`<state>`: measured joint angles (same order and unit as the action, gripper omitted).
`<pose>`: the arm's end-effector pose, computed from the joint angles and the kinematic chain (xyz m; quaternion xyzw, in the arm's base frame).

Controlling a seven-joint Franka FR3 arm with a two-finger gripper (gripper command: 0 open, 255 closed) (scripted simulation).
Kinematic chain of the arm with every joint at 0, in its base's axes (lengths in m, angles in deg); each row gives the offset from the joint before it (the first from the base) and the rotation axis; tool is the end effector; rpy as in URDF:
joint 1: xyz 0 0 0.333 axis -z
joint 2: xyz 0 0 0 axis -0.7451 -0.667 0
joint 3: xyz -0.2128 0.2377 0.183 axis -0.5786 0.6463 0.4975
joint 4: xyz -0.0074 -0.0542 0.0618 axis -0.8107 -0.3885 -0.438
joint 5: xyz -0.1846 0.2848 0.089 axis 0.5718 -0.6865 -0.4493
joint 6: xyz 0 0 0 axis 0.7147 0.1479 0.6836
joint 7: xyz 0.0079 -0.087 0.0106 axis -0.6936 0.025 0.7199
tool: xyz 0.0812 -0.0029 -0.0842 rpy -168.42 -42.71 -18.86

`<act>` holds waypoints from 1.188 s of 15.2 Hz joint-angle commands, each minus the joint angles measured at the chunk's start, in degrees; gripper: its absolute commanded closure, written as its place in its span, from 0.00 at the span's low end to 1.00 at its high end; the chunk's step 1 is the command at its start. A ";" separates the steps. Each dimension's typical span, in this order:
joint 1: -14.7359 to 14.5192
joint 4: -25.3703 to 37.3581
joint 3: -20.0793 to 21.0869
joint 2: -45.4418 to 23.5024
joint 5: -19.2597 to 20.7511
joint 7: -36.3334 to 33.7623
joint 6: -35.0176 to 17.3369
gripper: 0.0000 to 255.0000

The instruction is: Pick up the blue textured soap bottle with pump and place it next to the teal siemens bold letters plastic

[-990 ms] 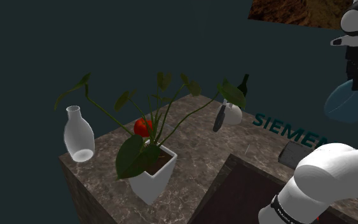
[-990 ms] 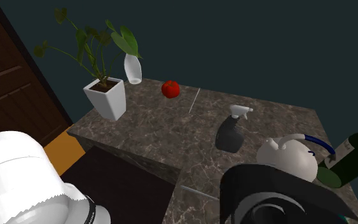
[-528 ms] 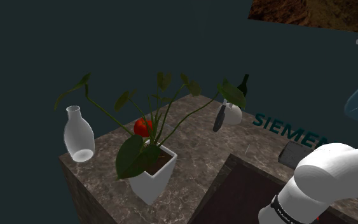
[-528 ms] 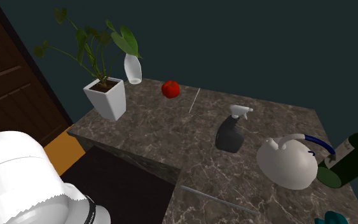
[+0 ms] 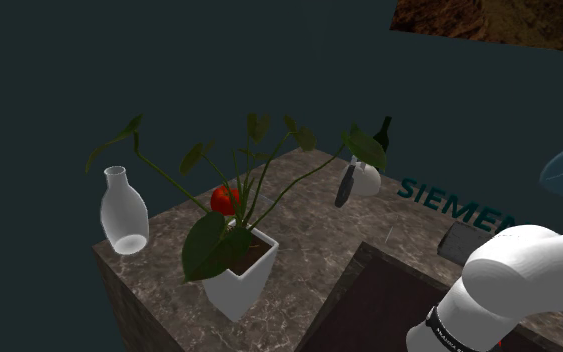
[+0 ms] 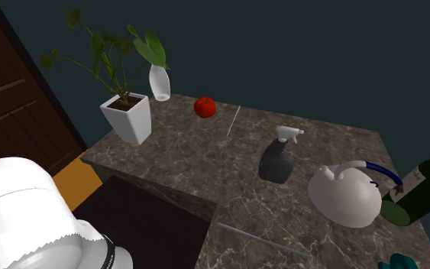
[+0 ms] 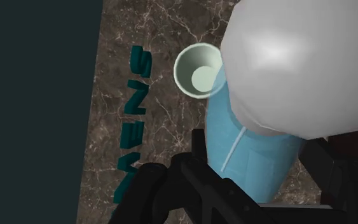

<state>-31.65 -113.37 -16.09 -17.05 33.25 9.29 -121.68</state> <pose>-0.0999 -0.3986 0.6717 0.9746 0.1014 -0.1846 0.0762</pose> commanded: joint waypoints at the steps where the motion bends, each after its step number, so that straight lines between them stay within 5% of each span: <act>1: 0.35 -1.82 -0.25 0.78 0.43 -0.72 -0.96 1.00; 18: 2.27 -15.07 -4.55 5.11 4.62 -6.38 -9.35 1.00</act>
<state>-29.44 -127.54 -20.22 -12.13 37.52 3.39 -130.34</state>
